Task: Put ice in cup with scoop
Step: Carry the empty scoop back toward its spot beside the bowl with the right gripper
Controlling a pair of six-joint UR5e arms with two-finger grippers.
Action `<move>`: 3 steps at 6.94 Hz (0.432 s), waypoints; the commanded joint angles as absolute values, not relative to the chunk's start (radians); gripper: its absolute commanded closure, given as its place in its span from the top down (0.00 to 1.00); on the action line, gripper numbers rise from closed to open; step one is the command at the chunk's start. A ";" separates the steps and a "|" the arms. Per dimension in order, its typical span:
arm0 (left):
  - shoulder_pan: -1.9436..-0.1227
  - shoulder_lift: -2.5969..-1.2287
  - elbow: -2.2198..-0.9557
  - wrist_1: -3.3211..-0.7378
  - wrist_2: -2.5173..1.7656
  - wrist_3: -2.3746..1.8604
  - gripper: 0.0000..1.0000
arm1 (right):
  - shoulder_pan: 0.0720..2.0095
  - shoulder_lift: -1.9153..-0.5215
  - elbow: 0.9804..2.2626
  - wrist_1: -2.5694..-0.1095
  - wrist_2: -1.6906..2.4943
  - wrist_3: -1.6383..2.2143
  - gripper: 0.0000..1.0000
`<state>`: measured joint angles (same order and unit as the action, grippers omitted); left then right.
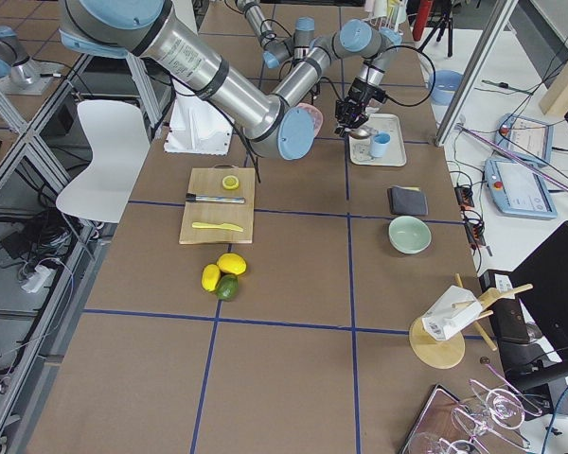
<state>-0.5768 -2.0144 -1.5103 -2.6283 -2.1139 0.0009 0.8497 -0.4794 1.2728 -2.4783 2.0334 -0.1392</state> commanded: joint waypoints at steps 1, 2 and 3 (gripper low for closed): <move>-0.575 -2.014 -1.511 -2.629 -2.112 -0.002 1.00 | 0.853 -0.460 1.269 -2.523 2.008 -0.170 0.00; -0.575 -2.014 -1.511 -2.629 -2.112 -0.002 1.00 | 0.853 -0.457 1.269 -2.528 2.008 -0.181 0.00; -0.577 -2.014 -1.511 -2.629 -2.112 -0.002 1.00 | 0.853 -0.459 1.269 -2.528 2.008 -0.184 0.00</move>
<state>-0.5758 -2.0141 -1.5109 -2.6292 -2.1125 -0.0014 0.8525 -0.4602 1.2690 -2.5224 2.0103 -0.1757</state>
